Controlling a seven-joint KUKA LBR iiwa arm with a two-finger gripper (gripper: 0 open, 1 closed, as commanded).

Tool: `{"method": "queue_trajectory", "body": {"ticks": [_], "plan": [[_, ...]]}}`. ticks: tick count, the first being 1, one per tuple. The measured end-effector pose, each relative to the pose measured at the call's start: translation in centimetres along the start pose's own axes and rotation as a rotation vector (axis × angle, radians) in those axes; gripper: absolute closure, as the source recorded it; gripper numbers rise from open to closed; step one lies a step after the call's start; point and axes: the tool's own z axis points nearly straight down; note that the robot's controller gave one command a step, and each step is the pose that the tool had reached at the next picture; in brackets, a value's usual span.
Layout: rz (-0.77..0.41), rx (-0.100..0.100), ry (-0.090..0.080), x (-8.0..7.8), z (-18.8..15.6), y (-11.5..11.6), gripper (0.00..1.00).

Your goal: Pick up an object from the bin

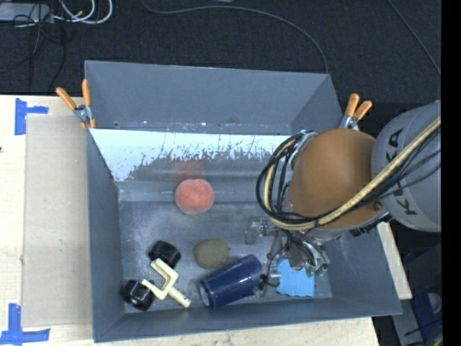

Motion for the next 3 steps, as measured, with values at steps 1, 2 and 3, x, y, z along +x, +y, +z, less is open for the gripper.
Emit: {"method": "queue_trajectory", "body": {"ticks": [1,2,3], "plan": [[0.003,-0.001,-0.009,-0.2,-0.4,0.0,0.00],[-0.098,0.000,-0.006,-0.2,5.8,-0.6,0.00],[-0.136,-0.001,-0.014,-0.5,11.2,-0.7,0.00]]}}
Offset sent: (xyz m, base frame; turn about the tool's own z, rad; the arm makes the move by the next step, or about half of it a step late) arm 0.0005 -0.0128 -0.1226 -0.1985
